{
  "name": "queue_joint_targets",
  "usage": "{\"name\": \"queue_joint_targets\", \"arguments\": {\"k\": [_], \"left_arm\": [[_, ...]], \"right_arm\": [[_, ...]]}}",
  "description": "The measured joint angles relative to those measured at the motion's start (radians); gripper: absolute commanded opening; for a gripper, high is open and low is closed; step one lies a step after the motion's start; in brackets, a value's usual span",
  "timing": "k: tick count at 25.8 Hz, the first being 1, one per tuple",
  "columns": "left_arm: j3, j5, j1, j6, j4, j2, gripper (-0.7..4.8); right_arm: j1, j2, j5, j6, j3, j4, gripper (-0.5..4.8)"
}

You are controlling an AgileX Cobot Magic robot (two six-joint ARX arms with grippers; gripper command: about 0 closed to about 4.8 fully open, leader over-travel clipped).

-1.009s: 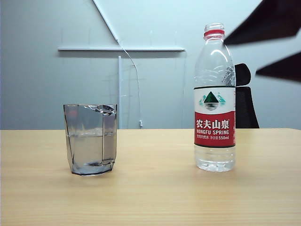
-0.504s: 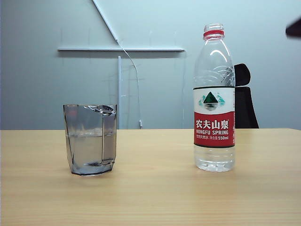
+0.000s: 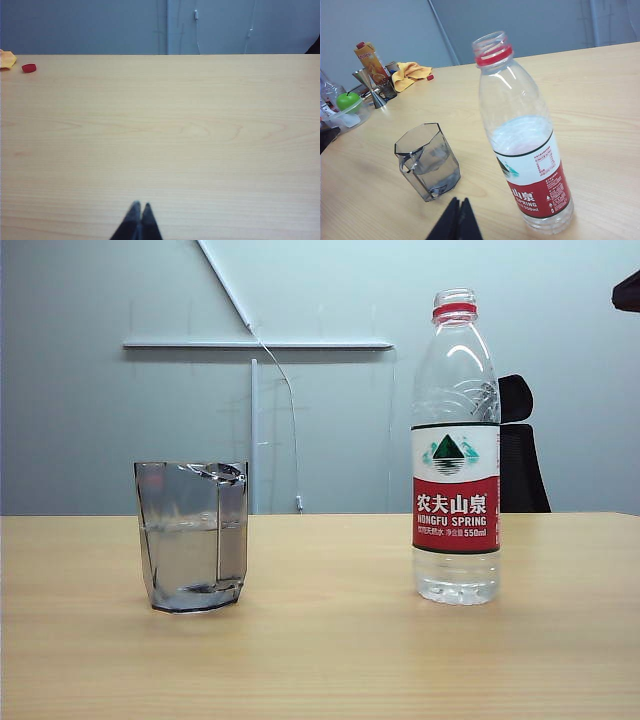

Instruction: Pick up the mineral water bottle on the table and pour water into the mug until it's half full.

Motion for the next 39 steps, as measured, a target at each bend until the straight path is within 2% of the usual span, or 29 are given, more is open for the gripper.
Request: {"name": "queue_joint_targets", "arguments": {"k": [10, 12, 13, 17, 18, 20, 21, 23, 27, 33, 36, 39], "left_arm": [[0.0, 0.0, 0.0, 0.0, 0.0, 0.0, -0.02], [0.0, 0.0, 0.0, 0.0, 0.0, 0.0, -0.02], [0.0, 0.0, 0.0, 0.0, 0.0, 0.0, -0.02], [0.0, 0.0, 0.0, 0.0, 0.0, 0.0, -0.02], [0.0, 0.0, 0.0, 0.0, 0.0, 0.0, -0.02], [0.0, 0.0, 0.0, 0.0, 0.0, 0.0, -0.02], [0.0, 0.0, 0.0, 0.0, 0.0, 0.0, -0.02], [0.0, 0.0, 0.0, 0.0, 0.0, 0.0, -0.02], [0.0, 0.0, 0.0, 0.0, 0.0, 0.0, -0.02], [0.0, 0.0, 0.0, 0.0, 0.0, 0.0, -0.02], [0.0, 0.0, 0.0, 0.0, 0.0, 0.0, -0.02], [0.0, 0.0, 0.0, 0.0, 0.0, 0.0, -0.02]], "right_arm": [[0.0, 0.0, 0.0, -0.016, 0.0, -0.039, -0.05], [0.0, 0.0, 0.001, -0.104, -0.001, -0.07, -0.05], [-0.01, 0.0, -0.001, -0.188, -0.007, -0.069, -0.05], [-0.126, 0.0, 0.0, -0.304, -0.039, -0.041, -0.05], [-0.209, 0.0, 0.0, -0.314, -0.056, -0.017, -0.05], [-0.295, 0.0, 0.002, -0.315, -0.067, 0.009, -0.05], [-0.372, 0.0, -0.002, -0.315, -0.068, 0.02, -0.05], [-0.441, 0.0, 0.001, -0.315, -0.075, 0.031, -0.05], [-0.498, 0.0, 0.001, -0.315, -0.12, 0.086, -0.05], [-0.51, 0.0, 0.0, -0.315, -0.136, 0.134, -0.05], [-0.571, 0.0, -0.001, -0.314, -0.14, 0.134, -0.05], [-0.578, 0.0, 0.046, -0.314, -0.141, 0.135, -0.05]]}}
